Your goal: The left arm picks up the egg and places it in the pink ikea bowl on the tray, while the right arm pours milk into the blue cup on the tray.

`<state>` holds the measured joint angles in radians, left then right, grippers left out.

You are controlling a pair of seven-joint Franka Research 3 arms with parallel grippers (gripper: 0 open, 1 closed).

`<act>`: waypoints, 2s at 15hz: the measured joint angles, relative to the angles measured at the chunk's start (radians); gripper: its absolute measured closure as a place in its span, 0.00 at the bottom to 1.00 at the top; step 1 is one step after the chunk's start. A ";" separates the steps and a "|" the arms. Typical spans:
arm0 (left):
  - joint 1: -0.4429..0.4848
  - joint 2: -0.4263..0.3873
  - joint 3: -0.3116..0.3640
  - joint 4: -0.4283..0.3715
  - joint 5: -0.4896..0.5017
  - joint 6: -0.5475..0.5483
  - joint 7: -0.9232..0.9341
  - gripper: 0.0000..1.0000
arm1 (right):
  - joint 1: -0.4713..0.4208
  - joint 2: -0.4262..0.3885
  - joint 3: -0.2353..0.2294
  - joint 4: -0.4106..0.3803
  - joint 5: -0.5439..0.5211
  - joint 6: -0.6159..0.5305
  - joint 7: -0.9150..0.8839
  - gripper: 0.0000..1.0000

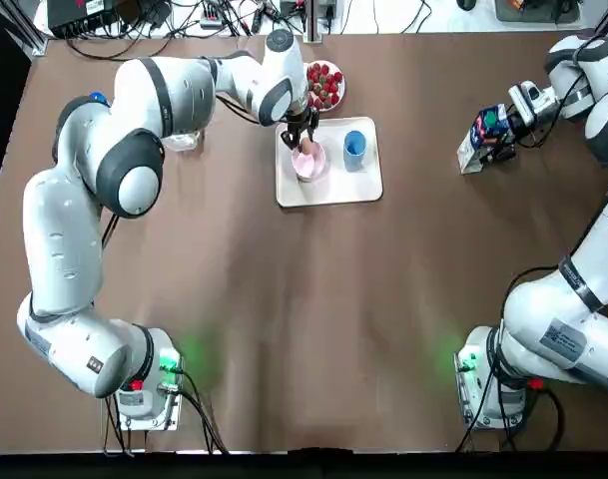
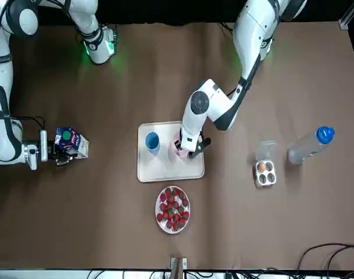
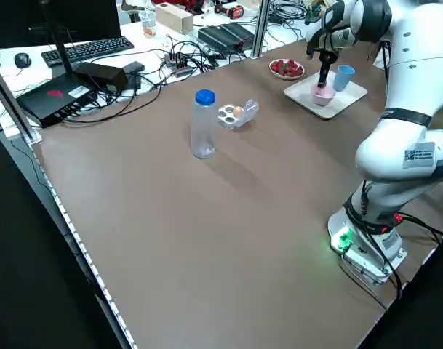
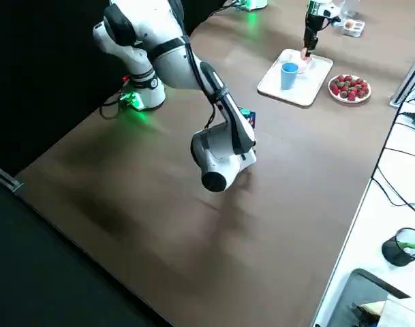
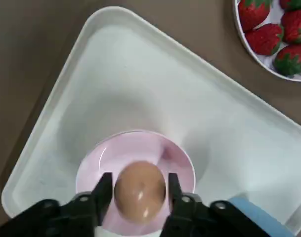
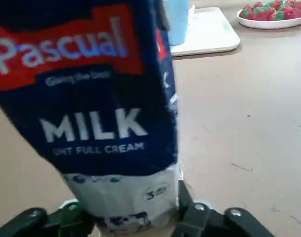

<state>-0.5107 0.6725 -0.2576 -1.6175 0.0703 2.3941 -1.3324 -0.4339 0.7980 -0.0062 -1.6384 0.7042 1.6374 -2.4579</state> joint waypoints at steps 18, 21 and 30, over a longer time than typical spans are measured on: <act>0.347 -0.425 0.026 0.047 0.076 -0.651 0.855 0.00 | 0.039 -0.040 -0.001 0.025 0.001 -0.012 0.121 0.56; 0.419 -0.502 0.027 0.047 0.076 -0.690 0.982 0.00 | 0.040 -0.044 0.000 0.027 0.001 -0.020 0.155 0.57; 0.505 -0.583 0.027 0.045 0.041 -0.769 1.120 0.00 | 0.163 -0.205 0.000 0.026 -0.067 -0.053 0.458 0.62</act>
<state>-0.0052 0.0891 -0.2305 -1.5722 0.1113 1.6249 -0.2120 -0.2710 0.5931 -0.0060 -1.6126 0.6374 1.5845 -1.9994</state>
